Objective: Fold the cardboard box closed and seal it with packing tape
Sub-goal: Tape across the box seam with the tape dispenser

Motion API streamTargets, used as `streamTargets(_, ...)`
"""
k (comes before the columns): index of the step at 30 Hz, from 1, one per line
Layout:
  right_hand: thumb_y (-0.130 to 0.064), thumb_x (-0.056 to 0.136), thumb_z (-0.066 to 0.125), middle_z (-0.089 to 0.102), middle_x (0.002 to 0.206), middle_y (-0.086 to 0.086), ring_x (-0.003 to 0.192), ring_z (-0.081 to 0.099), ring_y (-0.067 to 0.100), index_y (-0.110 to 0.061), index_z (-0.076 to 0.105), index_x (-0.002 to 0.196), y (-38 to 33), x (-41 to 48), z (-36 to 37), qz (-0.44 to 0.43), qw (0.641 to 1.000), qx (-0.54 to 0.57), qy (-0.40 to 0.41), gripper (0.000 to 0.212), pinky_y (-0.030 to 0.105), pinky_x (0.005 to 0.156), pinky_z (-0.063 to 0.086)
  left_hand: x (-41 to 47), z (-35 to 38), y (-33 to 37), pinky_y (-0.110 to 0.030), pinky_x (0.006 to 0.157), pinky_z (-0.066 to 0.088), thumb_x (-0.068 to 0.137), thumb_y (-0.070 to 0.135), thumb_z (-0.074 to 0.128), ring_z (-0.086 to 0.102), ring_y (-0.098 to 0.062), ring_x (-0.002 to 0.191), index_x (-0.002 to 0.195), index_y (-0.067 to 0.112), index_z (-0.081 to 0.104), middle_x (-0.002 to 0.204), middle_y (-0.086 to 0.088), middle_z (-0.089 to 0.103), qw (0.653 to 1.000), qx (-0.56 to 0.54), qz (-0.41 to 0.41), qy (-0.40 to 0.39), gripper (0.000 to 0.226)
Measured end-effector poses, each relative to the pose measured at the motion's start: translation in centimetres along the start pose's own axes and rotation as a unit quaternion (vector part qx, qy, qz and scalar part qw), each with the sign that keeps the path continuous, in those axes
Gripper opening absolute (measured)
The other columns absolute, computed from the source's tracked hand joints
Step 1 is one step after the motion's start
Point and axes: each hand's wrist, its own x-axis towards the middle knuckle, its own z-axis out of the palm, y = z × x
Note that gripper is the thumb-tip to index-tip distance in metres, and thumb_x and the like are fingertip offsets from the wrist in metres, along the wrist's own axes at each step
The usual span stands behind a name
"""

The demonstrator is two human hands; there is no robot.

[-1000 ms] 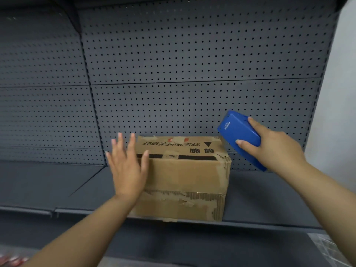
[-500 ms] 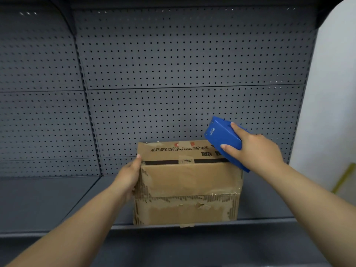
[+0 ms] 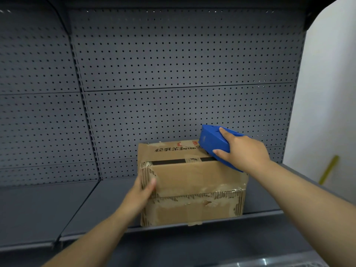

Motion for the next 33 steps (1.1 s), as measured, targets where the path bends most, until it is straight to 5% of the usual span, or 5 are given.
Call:
streamTargets(4,-0.060,0.091,0.038,0.066,0.103,-0.001,0.093,0.062,0.020,-0.033,0.012,0.151,-0.1,0.0,0.0,0.000,1.000,0.005,0.007,0.071,0.028,0.055,0.040,0.2,0.8,-1.6,-0.024,0.090,0.042,0.078,0.031,0.070,0.050,-0.007,0.110,0.141,0.033,0.022,0.119,0.015,0.051,0.996,0.055,0.069,0.014,0.079)
streamTargets(12,-0.062,0.090,0.036,0.066,0.101,-0.002,0.091,0.062,0.020,-0.035,0.009,0.151,0.0,0.2,0.5,-0.006,1.000,-0.003,0.017,0.072,0.028,0.059,0.046,1.4,1.7,-2.5,-0.027,0.087,0.043,0.086,0.025,0.061,0.056,-0.016,0.108,0.133,0.024,0.036,0.108,0.011,0.058,0.997,0.020,0.065,0.043,0.053)
streamTargets(18,-0.062,0.090,0.036,0.066,0.099,-0.002,0.090,0.062,0.019,-0.035,0.010,0.151,0.1,0.3,0.4,-0.012,1.000,-0.005,0.020,0.071,0.028,0.058,0.043,1.2,-0.9,-3.2,-0.015,0.094,0.037,0.088,0.046,0.047,0.041,-0.007,0.117,0.145,0.034,-0.014,0.137,0.013,0.031,0.992,0.046,0.016,-0.113,0.085)
streamTargets(24,-0.062,0.090,0.036,0.067,0.100,-0.002,0.091,0.062,0.019,-0.034,0.012,0.151,0.2,0.1,0.2,-0.013,1.000,-0.010,0.019,0.071,0.027,0.057,0.040,1.3,-0.7,-3.6,-0.001,0.086,0.032,0.096,0.035,0.037,0.034,-0.004,0.120,0.147,0.027,-0.008,0.149,0.006,0.026,0.986,0.100,0.019,-0.129,0.069)
streamTargets(33,-0.062,0.090,0.036,0.065,0.101,-0.002,0.092,0.061,0.019,-0.035,0.012,0.151,0.6,-0.4,-0.6,-0.018,1.000,-0.006,0.006,0.071,0.028,0.060,0.043,1.8,-2.1,-4.3,-0.042,0.117,-0.002,0.057,0.093,0.020,0.006,-0.012,0.143,0.144,0.033,-0.017,0.157,0.009,0.003,0.955,0.280,0.056,-0.086,0.112)
